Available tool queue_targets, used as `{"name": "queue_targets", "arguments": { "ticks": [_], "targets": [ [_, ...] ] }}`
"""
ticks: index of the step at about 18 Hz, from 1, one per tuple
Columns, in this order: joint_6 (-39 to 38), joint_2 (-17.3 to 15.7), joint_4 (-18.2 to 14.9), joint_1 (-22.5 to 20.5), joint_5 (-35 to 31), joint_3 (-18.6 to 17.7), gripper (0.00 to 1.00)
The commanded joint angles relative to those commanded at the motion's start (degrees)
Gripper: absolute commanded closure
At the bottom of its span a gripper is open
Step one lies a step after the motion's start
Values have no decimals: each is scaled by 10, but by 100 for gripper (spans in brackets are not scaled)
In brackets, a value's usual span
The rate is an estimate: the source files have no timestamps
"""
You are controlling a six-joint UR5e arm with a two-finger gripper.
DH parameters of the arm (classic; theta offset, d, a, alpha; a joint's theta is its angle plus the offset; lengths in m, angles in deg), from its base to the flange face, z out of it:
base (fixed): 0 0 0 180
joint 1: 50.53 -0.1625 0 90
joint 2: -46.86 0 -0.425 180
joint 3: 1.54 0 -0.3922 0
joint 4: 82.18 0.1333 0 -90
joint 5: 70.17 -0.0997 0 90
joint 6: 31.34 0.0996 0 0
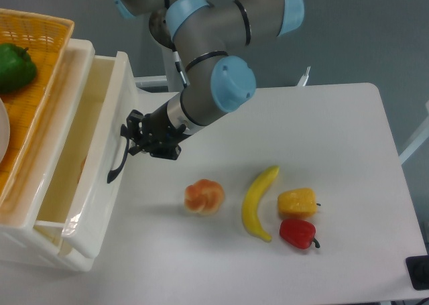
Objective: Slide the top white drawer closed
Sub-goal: 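Push the drawer front with the gripper into the drawer unit, then press the drawer front flush, then pull the gripper back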
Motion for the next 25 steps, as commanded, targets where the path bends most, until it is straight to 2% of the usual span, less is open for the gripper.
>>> {"name": "queue_targets", "arguments": {
  "ticks": [25],
  "targets": [
    [-17, 4, 9, 41, 0, 0, 100]
  ]
}}
